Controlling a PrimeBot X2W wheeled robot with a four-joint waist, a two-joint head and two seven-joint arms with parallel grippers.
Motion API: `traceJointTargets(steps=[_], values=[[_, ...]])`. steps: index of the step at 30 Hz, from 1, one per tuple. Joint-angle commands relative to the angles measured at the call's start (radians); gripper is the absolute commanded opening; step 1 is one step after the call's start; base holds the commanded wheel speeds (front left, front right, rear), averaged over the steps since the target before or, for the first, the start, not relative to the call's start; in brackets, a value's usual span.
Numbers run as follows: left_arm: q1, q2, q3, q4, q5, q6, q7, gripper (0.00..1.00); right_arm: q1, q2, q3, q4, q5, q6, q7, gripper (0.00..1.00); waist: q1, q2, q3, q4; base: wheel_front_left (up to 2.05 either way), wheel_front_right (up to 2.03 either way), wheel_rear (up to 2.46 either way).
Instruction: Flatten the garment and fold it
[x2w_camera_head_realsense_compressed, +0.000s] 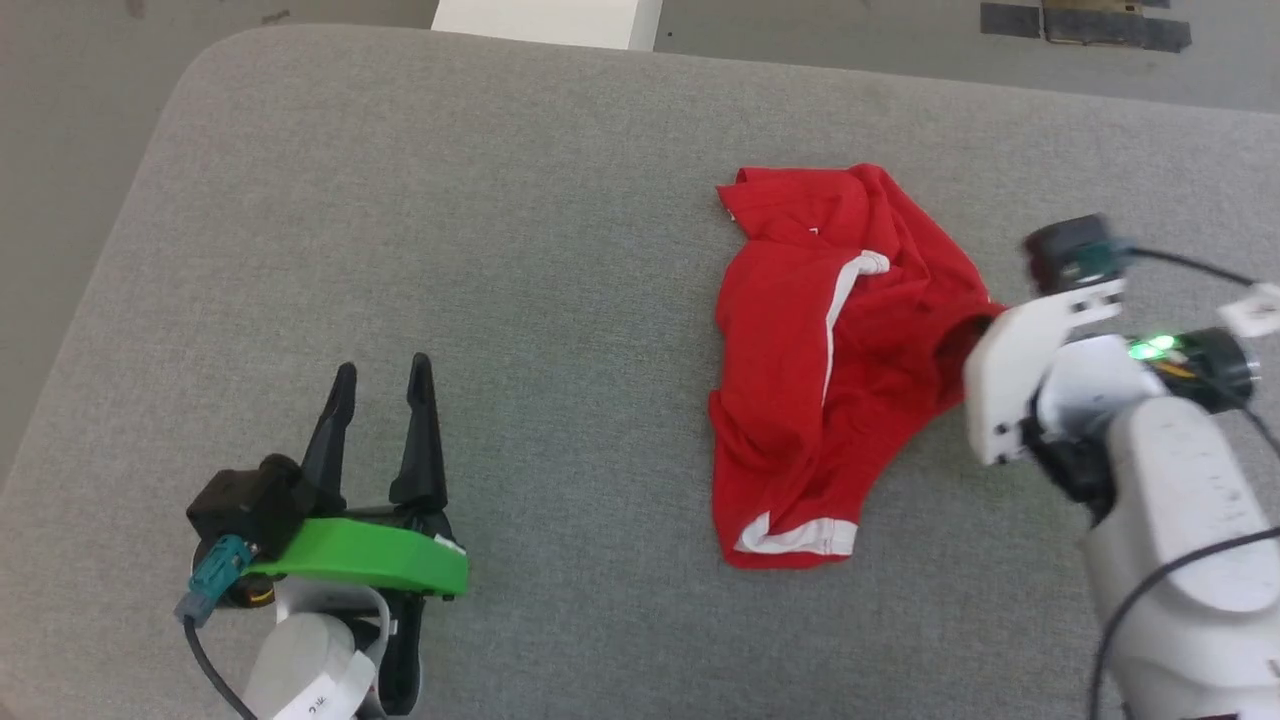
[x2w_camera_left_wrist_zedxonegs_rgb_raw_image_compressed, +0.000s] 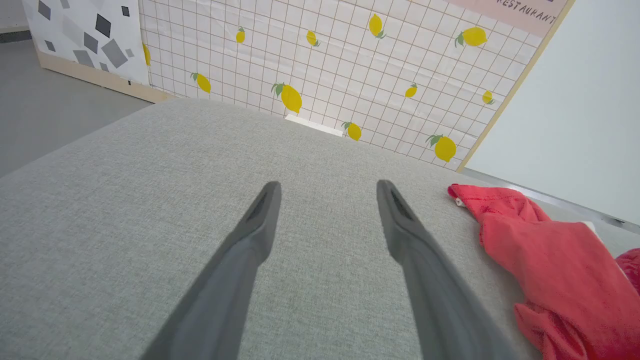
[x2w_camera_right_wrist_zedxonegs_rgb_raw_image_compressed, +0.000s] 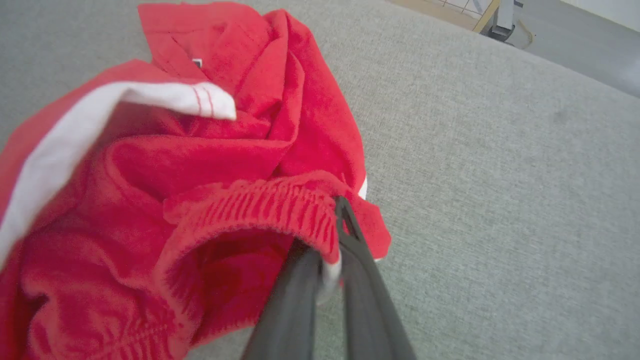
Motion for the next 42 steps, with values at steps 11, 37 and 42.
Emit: traceJointTargets(steps=[11,37,42], values=[[-0.049,-0.006,-0.053,0.003,-0.026,-0.012,-0.004,1.0,-0.087,-0.245,-0.154,0.011,-0.015,-0.002,0.005,0.0,0.0,0.0,0.045,0.037,0.0,0.0,0.0],[0.043,-0.006,-0.045,0.065,0.006,-0.01,-0.004,1.0,0.301,0.026,-0.362,-0.359,0.161,-0.002,-0.33,1.0,0.0,0.0,-0.165,-0.063,0.0,0.0,0.0],[0.058,-0.006,-0.043,0.072,0.002,-0.006,-0.004,1.0,0.451,0.052,-0.368,-0.37,0.215,-0.002,-0.369,1.0,0.0,0.0,-0.189,-0.093,0.0,0.0,0.0]])
